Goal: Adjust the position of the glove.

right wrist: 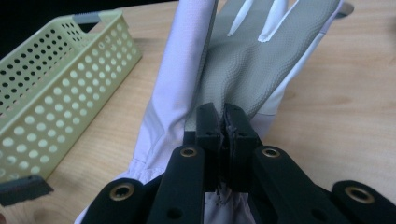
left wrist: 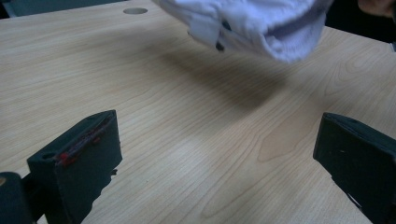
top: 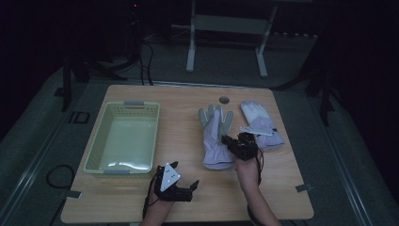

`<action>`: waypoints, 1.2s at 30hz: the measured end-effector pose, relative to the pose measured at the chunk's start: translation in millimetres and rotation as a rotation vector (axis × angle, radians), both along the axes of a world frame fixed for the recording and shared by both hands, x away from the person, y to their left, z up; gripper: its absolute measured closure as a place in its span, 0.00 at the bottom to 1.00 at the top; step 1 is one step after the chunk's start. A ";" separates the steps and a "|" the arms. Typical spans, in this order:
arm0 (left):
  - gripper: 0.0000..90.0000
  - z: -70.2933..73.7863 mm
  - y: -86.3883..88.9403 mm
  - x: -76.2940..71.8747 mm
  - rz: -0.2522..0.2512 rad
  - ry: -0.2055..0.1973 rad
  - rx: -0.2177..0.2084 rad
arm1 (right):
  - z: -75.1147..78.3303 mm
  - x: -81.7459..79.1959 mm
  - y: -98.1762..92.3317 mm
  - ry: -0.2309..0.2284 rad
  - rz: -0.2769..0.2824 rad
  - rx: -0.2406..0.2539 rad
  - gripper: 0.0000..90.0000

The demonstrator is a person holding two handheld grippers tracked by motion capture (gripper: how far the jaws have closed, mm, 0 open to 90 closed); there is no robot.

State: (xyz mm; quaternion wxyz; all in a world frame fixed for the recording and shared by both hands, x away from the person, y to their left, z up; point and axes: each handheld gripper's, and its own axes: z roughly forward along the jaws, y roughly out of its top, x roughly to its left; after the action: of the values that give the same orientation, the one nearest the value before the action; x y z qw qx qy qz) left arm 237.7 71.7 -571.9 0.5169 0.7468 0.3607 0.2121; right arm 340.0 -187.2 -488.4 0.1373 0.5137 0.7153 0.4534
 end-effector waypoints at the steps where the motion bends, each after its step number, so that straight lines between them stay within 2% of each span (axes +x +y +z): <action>1: 0.01 0.0 -0.2 -0.3 0.000 -0.003 0.002 | -2.8 -1.7 0.6 0.002 0.001 -0.002 0.96; 7: 0.01 0.1 -0.8 -0.6 0.004 -0.006 0.009 | -23.4 -5.9 11.9 0.037 0.016 -0.041 0.96; 10: 0.01 0.1 -0.7 -0.5 0.005 -0.003 0.004 | -34.5 -3.9 17.4 0.061 0.018 -0.047 0.96; 12: 0.01 0.1 -0.7 -0.6 0.004 -0.005 0.008 | -43.3 -2.5 20.9 0.071 0.011 -0.075 0.96; 15: 0.01 0.1 -0.8 -0.5 0.004 -0.005 0.008 | -53.3 -0.1 21.6 0.092 0.006 -0.088 0.95; 18: 0.01 0.1 -0.8 -0.3 0.003 -0.003 0.010 | -58.8 1.6 21.3 0.096 0.016 -0.114 0.89; 24: 0.01 0.1 -0.9 -0.1 0.004 -0.001 0.011 | -56.1 1.9 20.7 0.082 0.036 -0.162 0.64; 27: 0.01 0.1 -0.9 -0.1 0.003 -0.002 0.012 | -50.6 2.3 16.5 0.067 0.055 -0.196 0.55; 36: 0.01 0.1 -1.3 -0.1 0.004 -0.002 0.014 | -20.4 3.4 -7.1 -0.004 0.127 -0.230 0.50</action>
State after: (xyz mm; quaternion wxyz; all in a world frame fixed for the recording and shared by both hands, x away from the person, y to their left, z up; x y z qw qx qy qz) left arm 237.6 70.4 -571.8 0.5118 0.7493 0.3603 0.2165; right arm 343.4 -194.3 -508.8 0.1677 0.4475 0.7933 0.3771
